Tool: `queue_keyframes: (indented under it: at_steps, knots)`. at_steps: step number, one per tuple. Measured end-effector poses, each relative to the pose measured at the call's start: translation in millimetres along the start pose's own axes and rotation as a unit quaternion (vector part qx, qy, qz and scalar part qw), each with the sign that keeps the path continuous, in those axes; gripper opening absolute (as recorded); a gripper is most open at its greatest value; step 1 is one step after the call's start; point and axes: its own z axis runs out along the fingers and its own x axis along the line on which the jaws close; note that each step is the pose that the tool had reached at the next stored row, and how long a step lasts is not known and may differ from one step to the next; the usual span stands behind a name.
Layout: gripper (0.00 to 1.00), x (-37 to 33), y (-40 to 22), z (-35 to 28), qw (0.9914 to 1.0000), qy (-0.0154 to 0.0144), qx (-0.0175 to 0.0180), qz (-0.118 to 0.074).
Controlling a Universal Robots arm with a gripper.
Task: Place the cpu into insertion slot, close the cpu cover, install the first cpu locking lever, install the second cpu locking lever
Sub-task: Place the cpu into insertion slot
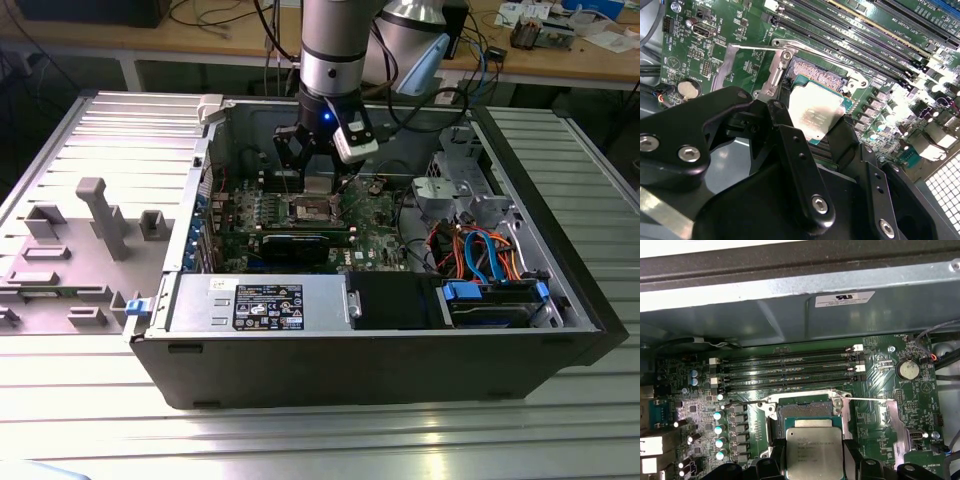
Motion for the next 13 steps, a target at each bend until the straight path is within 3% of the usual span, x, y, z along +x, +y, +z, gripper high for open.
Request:
queue_keyframes:
  at_steps: [13]
  knots:
    - [0.55, 0.0, 0.0, 1.2, 1.0, -0.0001, 0.0006, 0.003]
